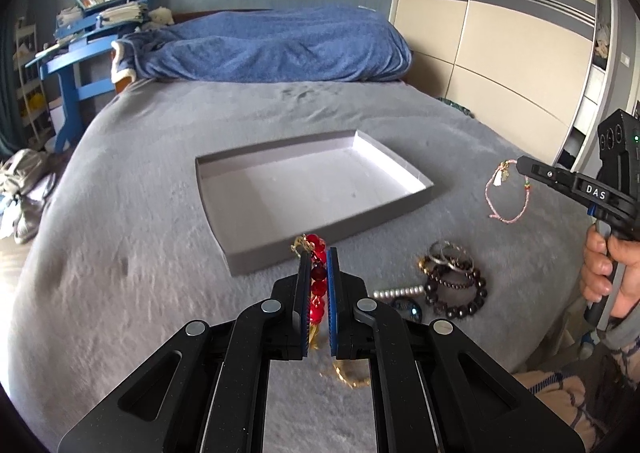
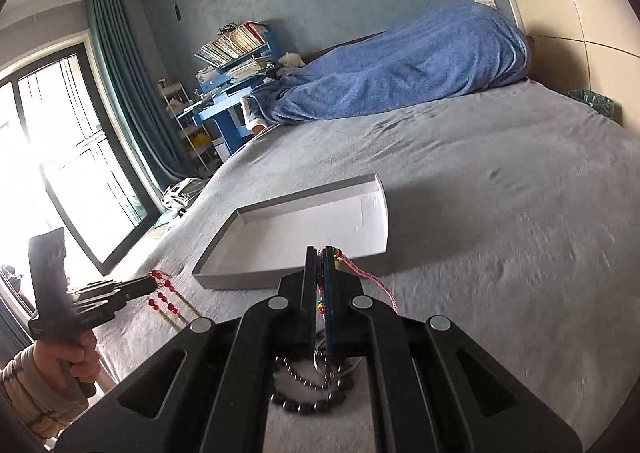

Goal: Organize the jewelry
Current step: 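Grasp the pink braided bracelet with the right gripper while the left lifts the red clip, then lower both held items into the box tray and open both grippers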

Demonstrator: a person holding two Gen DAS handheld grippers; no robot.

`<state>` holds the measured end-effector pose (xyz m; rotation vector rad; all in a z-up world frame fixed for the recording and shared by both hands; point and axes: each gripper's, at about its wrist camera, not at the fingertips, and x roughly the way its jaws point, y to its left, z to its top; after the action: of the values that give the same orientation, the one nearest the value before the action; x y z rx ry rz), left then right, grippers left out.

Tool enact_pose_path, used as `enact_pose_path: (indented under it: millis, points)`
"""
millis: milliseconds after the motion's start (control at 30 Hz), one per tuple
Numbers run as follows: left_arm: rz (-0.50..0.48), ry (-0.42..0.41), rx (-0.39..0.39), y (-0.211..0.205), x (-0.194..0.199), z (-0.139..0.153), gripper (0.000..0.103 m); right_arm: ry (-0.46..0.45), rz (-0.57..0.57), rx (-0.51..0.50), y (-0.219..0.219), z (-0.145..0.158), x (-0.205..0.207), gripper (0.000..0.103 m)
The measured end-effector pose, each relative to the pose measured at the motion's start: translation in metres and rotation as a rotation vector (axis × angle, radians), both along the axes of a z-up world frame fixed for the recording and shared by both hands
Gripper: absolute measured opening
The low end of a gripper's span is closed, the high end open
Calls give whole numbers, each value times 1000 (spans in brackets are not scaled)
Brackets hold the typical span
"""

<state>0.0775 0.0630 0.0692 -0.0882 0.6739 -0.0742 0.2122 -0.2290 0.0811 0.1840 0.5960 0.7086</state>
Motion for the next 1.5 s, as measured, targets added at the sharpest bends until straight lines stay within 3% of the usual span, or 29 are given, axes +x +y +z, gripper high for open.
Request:
enact_pose_path:
  millis: [433, 700, 900, 1033, 1233, 1367, 1400, 1500]
  points:
    - [30, -77, 3, 25, 49, 42, 8, -26, 76, -91, 66, 5, 44, 3]
    - [41, -73, -9, 37, 92, 45, 8, -49, 121, -177, 119, 2, 80, 3]
    - [52, -33, -15, 41, 121, 26, 8, -50, 146, -295, 152, -22, 98, 3]
    - [52, 27, -9, 38, 133, -3, 8, -24, 156, -353, 165, -45, 107, 3]
    - [44, 104, -9, 32, 133, -39, 8, 27, 172, -386, 170, -69, 107, 3]
    - [38, 126, -5, 28, 130, -48, 8, 54, 169, -382, 167, -74, 107, 4]
    - [39, 128, 0, 28, 129, -49, 9, 58, 165, -379, 166, -74, 106, 6]
    - [51, 118, -7, 26, 121, -49, 35, 54, 160, -354, 160, -70, 101, 30]
